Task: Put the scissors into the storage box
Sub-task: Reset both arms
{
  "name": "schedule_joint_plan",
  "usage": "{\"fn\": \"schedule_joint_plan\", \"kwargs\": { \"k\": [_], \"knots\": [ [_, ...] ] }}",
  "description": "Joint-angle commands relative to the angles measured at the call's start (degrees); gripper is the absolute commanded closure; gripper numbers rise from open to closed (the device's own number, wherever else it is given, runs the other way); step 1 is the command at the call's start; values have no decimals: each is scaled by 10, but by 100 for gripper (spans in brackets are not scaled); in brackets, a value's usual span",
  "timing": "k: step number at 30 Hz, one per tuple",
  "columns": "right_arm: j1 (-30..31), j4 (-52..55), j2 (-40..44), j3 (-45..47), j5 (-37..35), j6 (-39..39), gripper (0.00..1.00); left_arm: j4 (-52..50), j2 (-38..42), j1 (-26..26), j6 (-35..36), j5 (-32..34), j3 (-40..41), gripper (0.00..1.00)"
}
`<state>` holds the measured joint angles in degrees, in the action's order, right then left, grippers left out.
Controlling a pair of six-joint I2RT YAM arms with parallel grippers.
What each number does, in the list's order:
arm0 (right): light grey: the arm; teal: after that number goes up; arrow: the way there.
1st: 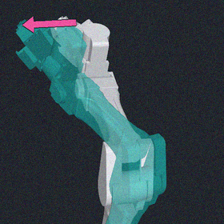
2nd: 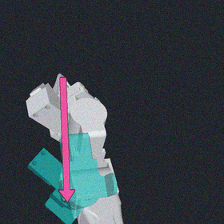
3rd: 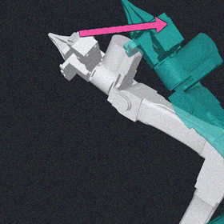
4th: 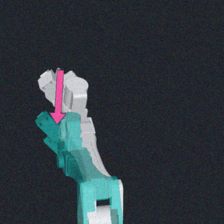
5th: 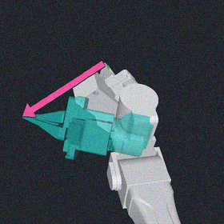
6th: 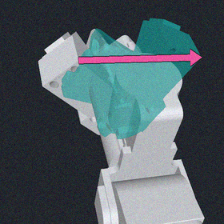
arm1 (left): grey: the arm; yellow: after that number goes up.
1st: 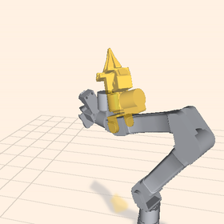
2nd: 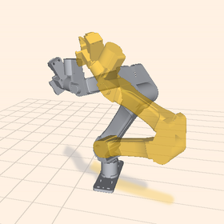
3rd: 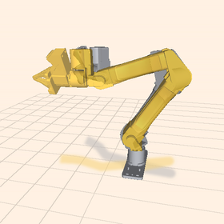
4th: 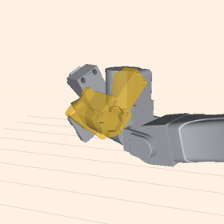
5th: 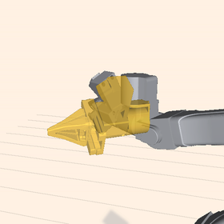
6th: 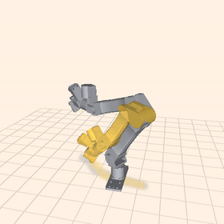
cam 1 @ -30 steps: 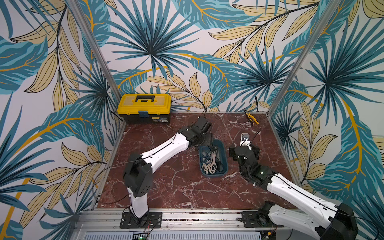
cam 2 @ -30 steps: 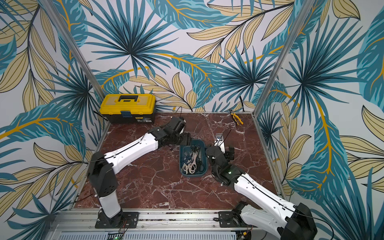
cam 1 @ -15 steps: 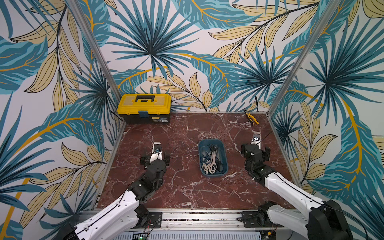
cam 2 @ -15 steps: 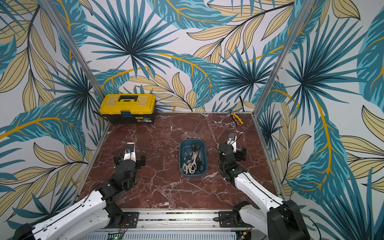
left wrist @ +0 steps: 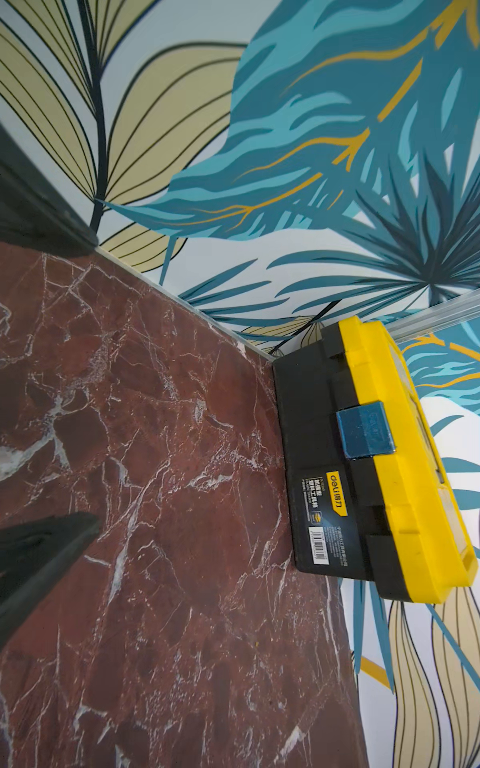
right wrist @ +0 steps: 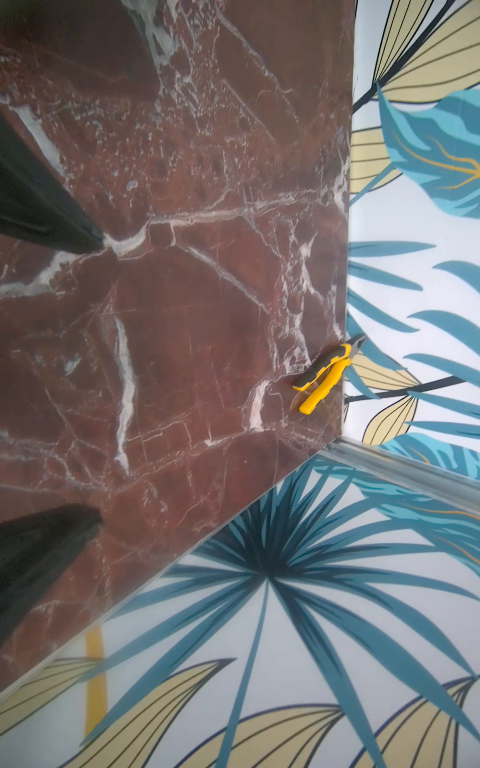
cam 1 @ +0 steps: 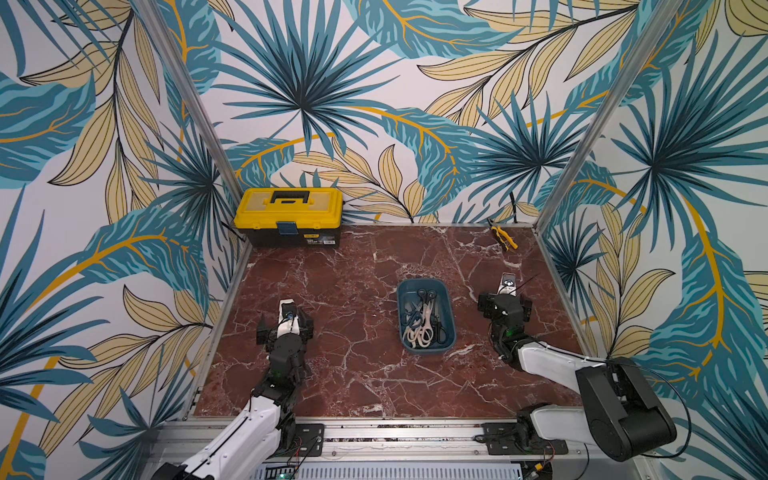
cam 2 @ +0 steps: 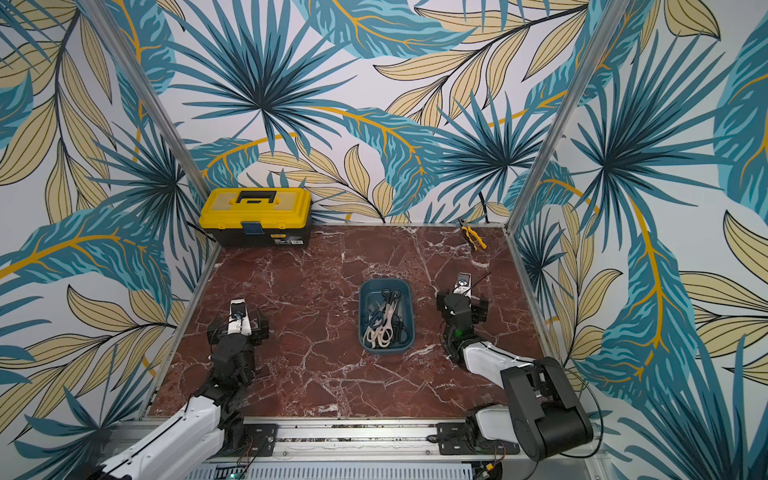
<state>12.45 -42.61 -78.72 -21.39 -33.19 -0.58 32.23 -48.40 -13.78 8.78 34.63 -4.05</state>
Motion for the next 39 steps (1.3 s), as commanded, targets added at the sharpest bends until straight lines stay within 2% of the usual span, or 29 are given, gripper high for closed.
{"fn": "schedule_joint_plan", "kwargs": {
  "k": [1, 3, 5, 9, 12, 15, 18, 20, 25, 28, 33, 36, 39],
  "knots": [
    [-9, -142, -33, 31, 51, -29, 0, 103, -63, 14, 24, -90, -20, 0],
    [-10, -210, -56, 53, 58, -38, 0, 203, -114, 14, 16, -91, -3, 0],
    [-16, -222, -44, 73, 73, -25, 0, 291, -166, 16, -1, -93, 7, 0],
    [-28, -283, -103, 70, 96, -32, 0, 332, -235, 16, -4, -129, -18, 0],
    [-37, -199, -76, 49, 109, -13, 0, 372, -305, 17, -2, -140, -36, 0],
    [-45, -174, -81, 33, 125, -11, 0, 483, -406, 16, 1, -131, -35, 0],
    [-54, -135, -81, 12, 132, -1, 0, 444, -419, 14, 18, -167, -59, 0],
    [-64, -102, -77, 0, 145, 10, 0, 434, -419, 15, 16, -157, -67, 0],
    [-71, -95, -78, -5, 153, 13, 0, 279, -395, 32, -25, -122, -138, 0],
    [-71, -94, -77, -5, 153, 13, 0, 168, -389, 77, -61, -181, -186, 0],
    [-72, -91, -77, -7, 155, 14, 0, 166, -388, 84, -67, -192, -186, 0],
    [-86, -66, -77, -18, 190, 21, 0, 166, -388, 84, -67, -192, -186, 0],
    [-89, -66, -78, -19, 194, 21, 0, 166, -388, 84, -67, -192, -186, 0]
  ]
}}
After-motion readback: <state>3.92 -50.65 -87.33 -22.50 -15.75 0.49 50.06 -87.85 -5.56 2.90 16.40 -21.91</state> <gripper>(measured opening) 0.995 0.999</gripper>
